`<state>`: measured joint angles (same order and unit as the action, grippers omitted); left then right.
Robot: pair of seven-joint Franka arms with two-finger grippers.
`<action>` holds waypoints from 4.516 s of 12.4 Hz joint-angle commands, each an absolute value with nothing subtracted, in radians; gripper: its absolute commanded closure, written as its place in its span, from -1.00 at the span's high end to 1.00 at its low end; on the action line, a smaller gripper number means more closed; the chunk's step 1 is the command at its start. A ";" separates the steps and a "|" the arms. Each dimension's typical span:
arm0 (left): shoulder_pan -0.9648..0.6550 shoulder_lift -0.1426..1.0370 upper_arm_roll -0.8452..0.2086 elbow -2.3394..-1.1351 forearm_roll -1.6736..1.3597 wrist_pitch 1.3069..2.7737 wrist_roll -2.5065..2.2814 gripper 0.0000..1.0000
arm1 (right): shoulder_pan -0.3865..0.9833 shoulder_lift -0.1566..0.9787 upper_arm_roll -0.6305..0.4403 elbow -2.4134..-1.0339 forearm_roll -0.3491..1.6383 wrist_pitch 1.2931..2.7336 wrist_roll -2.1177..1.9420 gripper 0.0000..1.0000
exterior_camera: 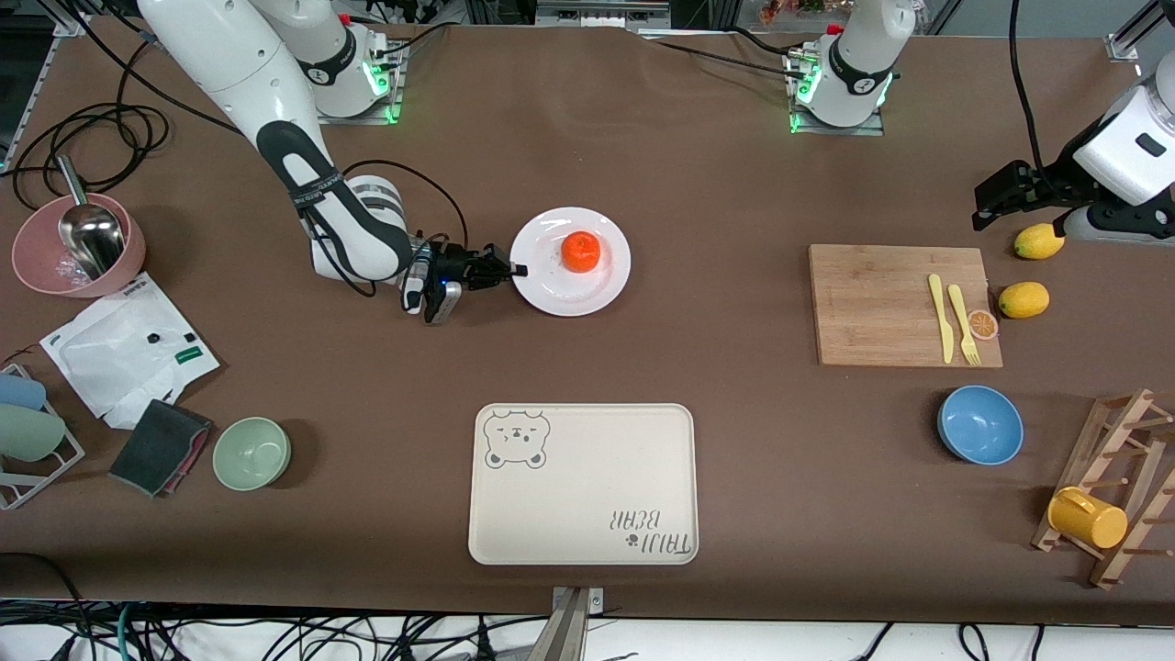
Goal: Place orange and plate with both arms
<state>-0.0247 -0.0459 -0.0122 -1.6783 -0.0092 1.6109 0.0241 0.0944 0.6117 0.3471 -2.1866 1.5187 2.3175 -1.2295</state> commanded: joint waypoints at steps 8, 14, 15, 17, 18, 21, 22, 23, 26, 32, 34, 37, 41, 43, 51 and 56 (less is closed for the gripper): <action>-0.021 -0.031 -0.011 -1.646 -0.020 1.598 0.028 1.00 | 0.081 0.609 0.341 -2.119 1.545 2.318 -1.111 -1.00; -0.020 -0.031 -0.011 -1.646 -0.020 1.597 0.028 1.00 | 0.034 0.699 0.327 -1.872 1.447 2.273 -0.975 -1.00; -0.021 -0.031 -0.011 -1.646 -0.020 1.597 0.028 1.00 | 0.034 0.733 0.325 -1.803 1.409 2.273 -0.924 -1.00; -0.021 -0.031 -0.012 -1.646 -0.020 1.597 0.028 1.00 | 0.046 0.814 0.322 -1.661 1.356 2.276 -0.785 -1.00; -0.021 -0.031 -0.012 -1.646 -0.020 1.597 0.028 1.00 | 0.055 0.860 0.321 -1.594 1.318 2.279 -0.697 -1.00; -0.021 -0.031 -0.011 -1.646 -0.020 1.597 0.028 1.00 | 0.121 0.952 0.272 -1.403 1.230 2.286 -0.499 -1.00; -0.021 -0.031 -0.011 -1.646 -0.020 1.595 0.028 1.00 | 0.153 0.984 0.240 -1.341 1.211 2.287 -0.459 -1.00; -0.020 -0.031 -0.011 -1.646 -0.020 1.595 0.028 1.00 | 0.175 1.027 0.213 -1.265 1.201 2.287 -0.416 -1.00; -0.020 -0.031 -0.011 -1.646 -0.020 1.594 0.029 1.00 | 0.206 1.143 0.178 -1.114 1.152 2.318 -0.393 -1.00; -0.018 -0.031 -0.008 -1.646 -0.020 1.594 0.031 1.00 | 0.215 1.158 0.179 -1.088 1.118 2.359 -0.359 -1.00; -0.018 -0.031 -0.008 -1.646 -0.020 1.594 0.032 1.00 | 0.207 1.149 0.178 -1.095 1.114 2.352 -0.365 -0.11; -0.018 -0.029 -0.008 -1.646 -0.020 1.595 0.032 1.00 | 0.198 1.137 0.178 -1.104 1.066 2.349 -0.359 0.99; -0.018 -0.029 -0.008 -1.644 -0.020 1.595 0.032 1.00 | 0.189 0.930 0.166 -1.313 0.996 2.347 -0.357 0.99; -0.018 -0.029 -0.008 -1.640 -0.020 1.595 0.031 1.00 | 0.189 0.812 0.156 -1.418 0.989 2.332 -0.356 0.99; -0.018 -0.028 -0.008 -1.638 -0.020 1.594 0.031 1.00 | 0.186 0.174 0.064 -1.963 0.380 2.101 -0.146 1.00; -0.018 -0.028 -0.008 -1.638 -0.020 1.594 0.032 1.00 | 0.184 0.000 0.055 -1.936 0.103 1.864 -0.012 1.00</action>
